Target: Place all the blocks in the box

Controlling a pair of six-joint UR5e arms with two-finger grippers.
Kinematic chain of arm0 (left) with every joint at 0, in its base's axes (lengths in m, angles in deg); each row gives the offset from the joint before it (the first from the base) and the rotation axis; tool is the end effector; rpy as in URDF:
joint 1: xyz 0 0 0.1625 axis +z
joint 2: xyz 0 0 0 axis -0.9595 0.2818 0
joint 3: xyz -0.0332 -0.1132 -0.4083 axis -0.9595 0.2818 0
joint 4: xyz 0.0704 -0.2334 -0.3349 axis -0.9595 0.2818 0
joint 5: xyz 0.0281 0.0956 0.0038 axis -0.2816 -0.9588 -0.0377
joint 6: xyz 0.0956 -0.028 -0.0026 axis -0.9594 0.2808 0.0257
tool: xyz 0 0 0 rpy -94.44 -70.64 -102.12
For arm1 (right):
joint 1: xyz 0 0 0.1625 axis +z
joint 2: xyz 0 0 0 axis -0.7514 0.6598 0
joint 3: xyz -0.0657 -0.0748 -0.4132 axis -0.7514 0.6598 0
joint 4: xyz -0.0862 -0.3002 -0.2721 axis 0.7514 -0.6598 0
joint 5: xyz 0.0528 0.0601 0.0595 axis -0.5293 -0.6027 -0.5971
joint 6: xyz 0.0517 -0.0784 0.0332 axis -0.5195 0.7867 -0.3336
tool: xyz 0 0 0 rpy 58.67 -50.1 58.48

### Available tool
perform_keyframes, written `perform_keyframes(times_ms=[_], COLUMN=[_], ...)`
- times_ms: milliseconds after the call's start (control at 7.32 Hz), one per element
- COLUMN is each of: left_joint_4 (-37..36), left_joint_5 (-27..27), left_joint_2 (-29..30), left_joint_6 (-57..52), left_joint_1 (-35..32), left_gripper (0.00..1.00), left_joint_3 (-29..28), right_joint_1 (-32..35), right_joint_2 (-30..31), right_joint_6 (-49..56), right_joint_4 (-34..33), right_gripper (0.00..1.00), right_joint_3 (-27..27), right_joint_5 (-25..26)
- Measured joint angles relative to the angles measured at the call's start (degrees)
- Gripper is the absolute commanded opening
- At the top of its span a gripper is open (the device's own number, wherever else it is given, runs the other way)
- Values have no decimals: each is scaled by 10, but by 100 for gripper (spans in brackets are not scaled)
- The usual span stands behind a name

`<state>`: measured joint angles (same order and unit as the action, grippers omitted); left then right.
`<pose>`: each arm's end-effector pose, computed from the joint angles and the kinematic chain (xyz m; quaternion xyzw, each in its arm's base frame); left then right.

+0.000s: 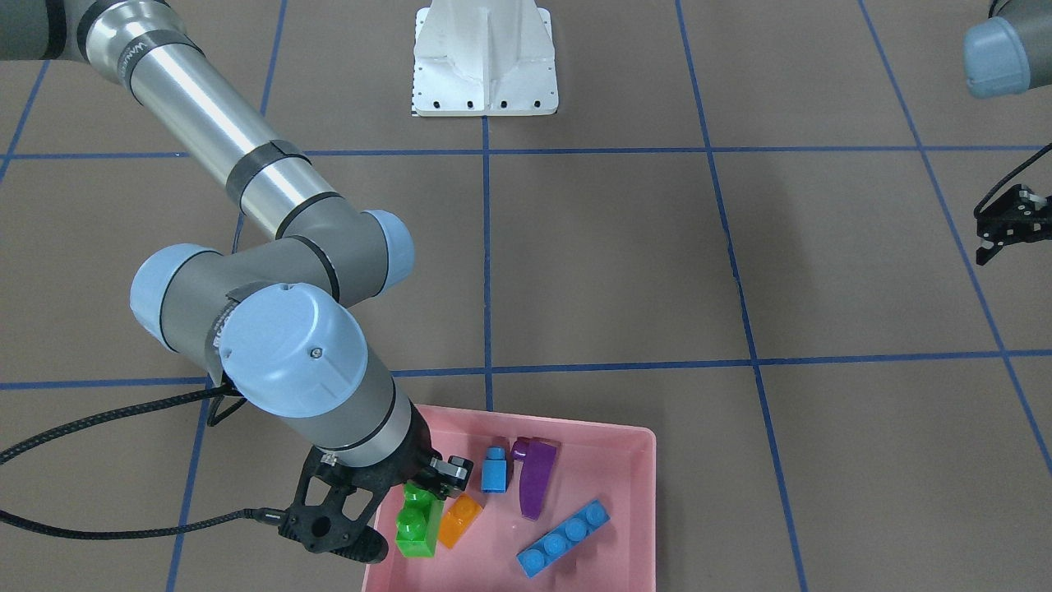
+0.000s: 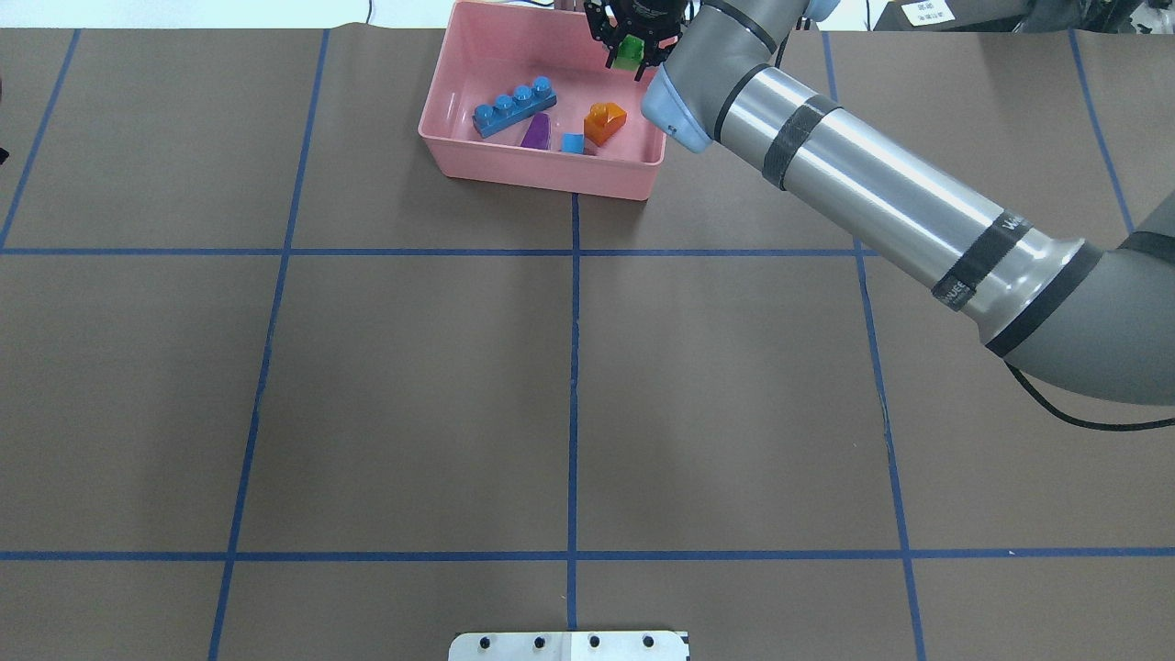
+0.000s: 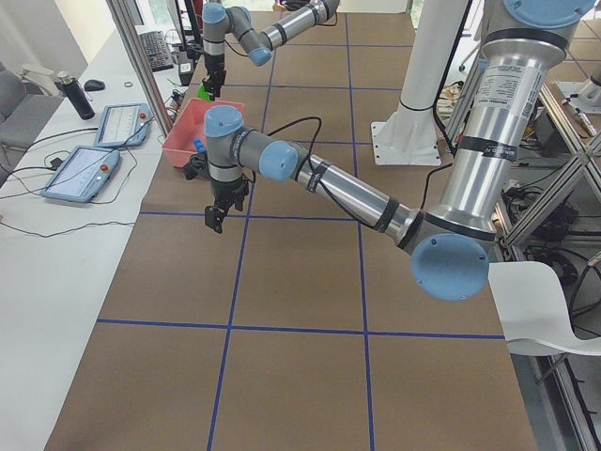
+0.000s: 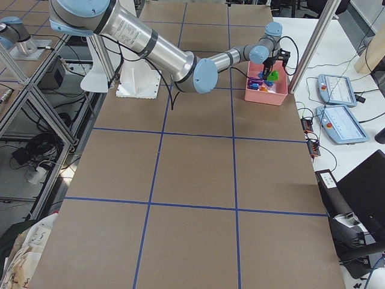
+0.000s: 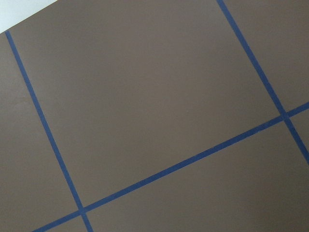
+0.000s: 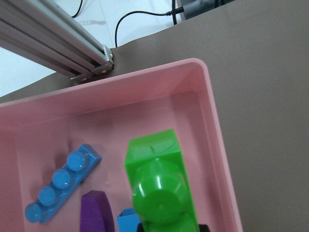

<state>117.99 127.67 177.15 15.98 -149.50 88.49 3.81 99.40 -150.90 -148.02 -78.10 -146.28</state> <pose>0.0667 -0.5702 0.4365 0.1415 0.3233 0.1816 0.9179 -0.4731 -0.7502 0.1615 0.0024 -0.4602 0.1877 0.8678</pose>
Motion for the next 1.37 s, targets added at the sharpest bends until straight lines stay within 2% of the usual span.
perform_keyframes(times_ms=[137,273,546,820,1093,1366], left_joint_4=[-1,-2,-2,-17,-47,-49], left_joint_5=[5,14,21,21,23,59], left_joint_2=[-7,-13,-20,-27,-32,-58], left_joint_6=[-1,-1,1,3,2,-7], left_joint_1=[-5,-10,-21,-35,-53,-78], left_gripper=[100,100,100,100,100,100], left_joint_3=[2,3,3,2,0,-5], right_joint_1=[2,11,64,135,195,264], right_joint_2=[7,32,127,283,465,604], right_joint_6=[-5,-5,14,93,235,404], right_joint_4=[-3,-19,-72,-91,-94,-94], right_gripper=[100,100,100,100,100,100], right_joint_3=[-20,-67,-201,-341,-455,-500], right_joint_5=[-8,-28,-96,-159,-176,-179])
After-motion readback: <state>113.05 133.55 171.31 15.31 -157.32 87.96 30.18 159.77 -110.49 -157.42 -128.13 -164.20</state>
